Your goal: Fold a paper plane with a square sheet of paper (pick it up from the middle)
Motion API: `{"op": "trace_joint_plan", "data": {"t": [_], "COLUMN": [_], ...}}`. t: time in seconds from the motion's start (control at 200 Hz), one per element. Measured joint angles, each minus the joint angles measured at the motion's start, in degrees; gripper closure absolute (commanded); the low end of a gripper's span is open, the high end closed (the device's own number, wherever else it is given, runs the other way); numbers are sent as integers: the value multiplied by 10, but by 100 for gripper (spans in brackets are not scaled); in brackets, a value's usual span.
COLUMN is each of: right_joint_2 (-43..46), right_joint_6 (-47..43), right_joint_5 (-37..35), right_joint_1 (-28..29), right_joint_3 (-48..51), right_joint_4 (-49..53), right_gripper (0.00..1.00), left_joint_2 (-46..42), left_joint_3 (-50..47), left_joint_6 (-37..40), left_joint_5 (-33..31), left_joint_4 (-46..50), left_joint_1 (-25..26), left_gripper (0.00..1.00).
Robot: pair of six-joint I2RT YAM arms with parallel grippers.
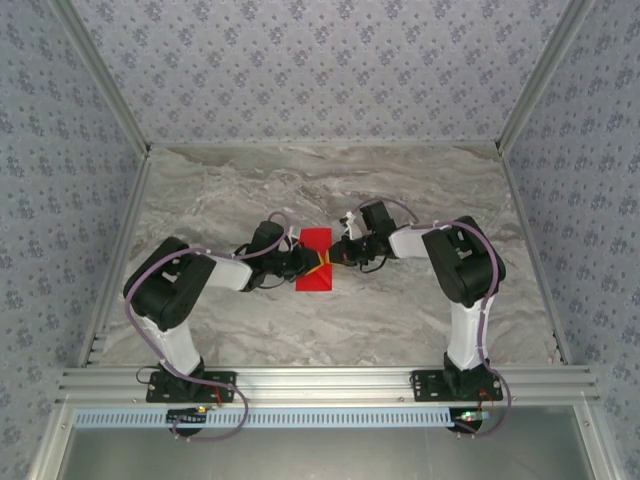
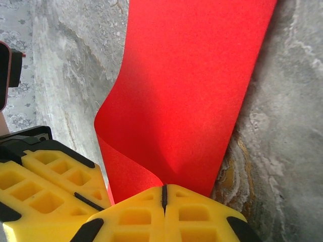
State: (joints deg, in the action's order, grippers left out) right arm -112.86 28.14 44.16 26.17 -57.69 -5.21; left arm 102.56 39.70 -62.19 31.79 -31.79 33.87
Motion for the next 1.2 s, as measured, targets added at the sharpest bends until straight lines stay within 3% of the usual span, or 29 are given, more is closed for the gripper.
{"op": "trace_joint_plan", "data": {"t": [1.204], "right_joint_2": [14], "right_joint_6": [-23], "right_joint_5": [-20], "right_joint_1": [8], "right_joint_3": [-17], "right_joint_4": [34], "right_gripper": [100], "left_joint_2": [-17], "left_joint_3": [0], "left_joint_6": [16], "left_joint_5": [-18], "left_joint_4": [32], "left_joint_1": [4], "left_gripper": [92]}}
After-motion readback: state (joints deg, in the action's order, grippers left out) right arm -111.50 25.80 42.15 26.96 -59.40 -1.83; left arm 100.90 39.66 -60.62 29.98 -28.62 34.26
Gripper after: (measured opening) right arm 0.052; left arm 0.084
